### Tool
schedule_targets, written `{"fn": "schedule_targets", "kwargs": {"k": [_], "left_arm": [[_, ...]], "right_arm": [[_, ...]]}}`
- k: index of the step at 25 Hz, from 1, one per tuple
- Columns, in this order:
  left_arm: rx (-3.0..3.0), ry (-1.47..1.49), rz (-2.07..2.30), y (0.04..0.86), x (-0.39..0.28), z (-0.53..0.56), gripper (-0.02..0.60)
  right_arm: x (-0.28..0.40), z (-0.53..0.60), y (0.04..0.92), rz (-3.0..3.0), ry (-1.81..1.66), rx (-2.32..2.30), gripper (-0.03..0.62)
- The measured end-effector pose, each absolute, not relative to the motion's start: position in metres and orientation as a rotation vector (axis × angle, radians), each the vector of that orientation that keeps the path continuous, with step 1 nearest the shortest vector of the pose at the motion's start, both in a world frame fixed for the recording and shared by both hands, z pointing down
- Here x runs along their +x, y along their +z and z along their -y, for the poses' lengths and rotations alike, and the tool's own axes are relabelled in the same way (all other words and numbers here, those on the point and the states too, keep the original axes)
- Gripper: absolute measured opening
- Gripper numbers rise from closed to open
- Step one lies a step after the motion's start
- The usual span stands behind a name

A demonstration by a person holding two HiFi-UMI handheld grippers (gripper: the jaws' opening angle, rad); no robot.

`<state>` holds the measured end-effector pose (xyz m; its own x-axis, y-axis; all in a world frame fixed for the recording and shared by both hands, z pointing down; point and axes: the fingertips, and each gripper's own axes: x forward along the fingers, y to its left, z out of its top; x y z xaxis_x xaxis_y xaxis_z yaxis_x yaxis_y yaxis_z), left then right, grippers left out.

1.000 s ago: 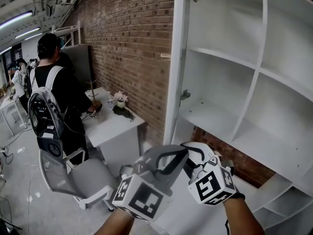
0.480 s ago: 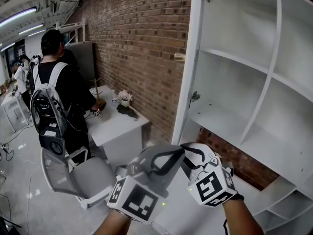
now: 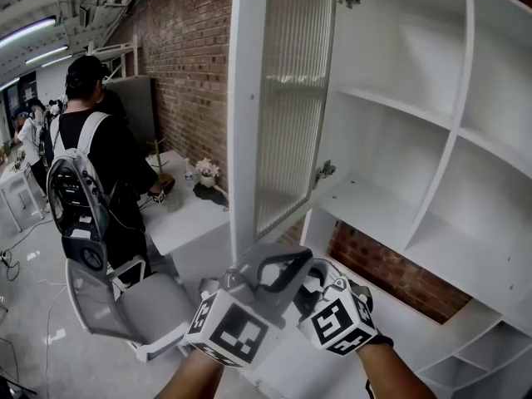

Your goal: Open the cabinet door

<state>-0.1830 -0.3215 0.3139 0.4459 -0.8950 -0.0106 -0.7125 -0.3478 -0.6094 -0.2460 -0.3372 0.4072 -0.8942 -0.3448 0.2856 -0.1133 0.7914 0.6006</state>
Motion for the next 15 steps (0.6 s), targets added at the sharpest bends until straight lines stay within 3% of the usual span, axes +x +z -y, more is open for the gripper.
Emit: {"fn": "schedule_targets", "kwargs": {"k": [15], "left_arm": [[-2.312,-0.397,-1.247,0.336,-0.146,0.381,0.002]], "right_arm": [[-0.083,0.407,0.353,2.605,-0.661,0.917,0.008]]}}
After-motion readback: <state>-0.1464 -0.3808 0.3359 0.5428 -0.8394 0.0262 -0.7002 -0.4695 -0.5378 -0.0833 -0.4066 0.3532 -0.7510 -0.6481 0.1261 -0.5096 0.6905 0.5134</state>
